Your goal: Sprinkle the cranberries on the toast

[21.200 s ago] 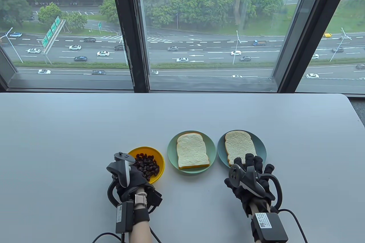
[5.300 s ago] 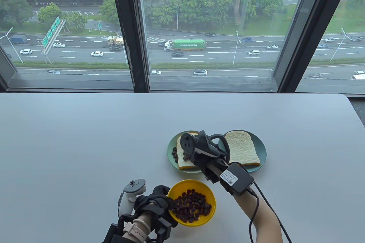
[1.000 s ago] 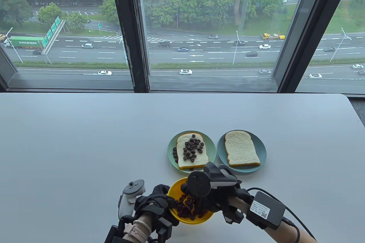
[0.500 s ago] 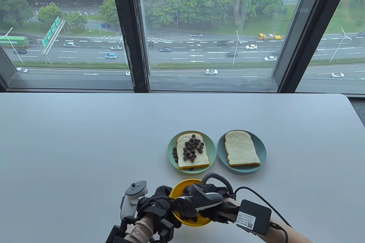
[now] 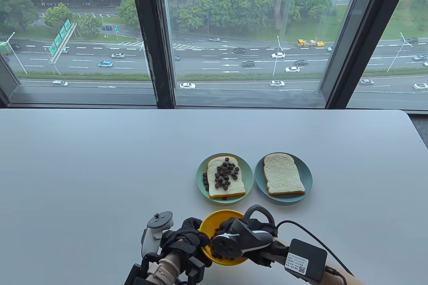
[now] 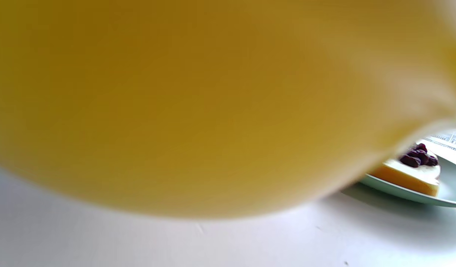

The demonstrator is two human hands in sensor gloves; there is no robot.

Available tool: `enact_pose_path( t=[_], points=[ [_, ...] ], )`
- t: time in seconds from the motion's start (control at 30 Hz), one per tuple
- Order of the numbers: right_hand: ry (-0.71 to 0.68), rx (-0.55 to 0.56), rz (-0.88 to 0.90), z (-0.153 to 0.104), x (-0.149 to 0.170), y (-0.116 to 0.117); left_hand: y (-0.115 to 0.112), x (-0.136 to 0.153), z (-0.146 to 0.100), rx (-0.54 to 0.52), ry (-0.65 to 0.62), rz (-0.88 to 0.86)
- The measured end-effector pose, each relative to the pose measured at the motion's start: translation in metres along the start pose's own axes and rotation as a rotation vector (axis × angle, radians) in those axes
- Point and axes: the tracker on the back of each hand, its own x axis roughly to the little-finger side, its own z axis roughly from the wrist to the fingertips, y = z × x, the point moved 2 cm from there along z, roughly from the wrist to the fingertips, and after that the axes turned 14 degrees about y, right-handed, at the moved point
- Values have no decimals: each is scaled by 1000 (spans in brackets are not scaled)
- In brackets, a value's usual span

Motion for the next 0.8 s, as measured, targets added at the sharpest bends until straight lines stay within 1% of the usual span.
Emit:
enact_pose_path(
  t=[0.07, 0.17, 0.23, 0.33, 0.4, 0.47, 0.5, 0.53, 0.67, 0.73, 0.8],
  points=[
    [23, 19, 62, -1, 7, -11, 1, 0, -1, -14, -1, 21],
    [71, 39, 133, 3, 21, -25, 0, 0, -1, 1, 3, 15],
    [166, 46, 193, 16, 42, -34, -1, -1, 0, 15, 3, 15],
    [309, 38, 250, 38, 72, -32, -3, -1, 0, 24, 1, 25],
    [396, 22, 269, 59, 94, -22, -4, -1, 0, 31, 2, 32],
    [485, -6, 266, 79, 113, -4, -5, -1, 0, 34, 2, 34],
    [505, -14, 266, 83, 116, 0, -5, -1, 0, 35, 3, 33],
    [545, -26, 280, 92, 124, 12, -4, -1, 0, 37, 4, 32],
    [632, -87, 314, 114, 139, 47, -4, 0, 0, 37, 9, 25],
    [647, -95, 308, 120, 140, 58, -4, 0, -1, 36, 9, 26],
    [649, -115, 304, 123, 140, 64, -4, 0, -1, 39, 11, 24]
  ],
)
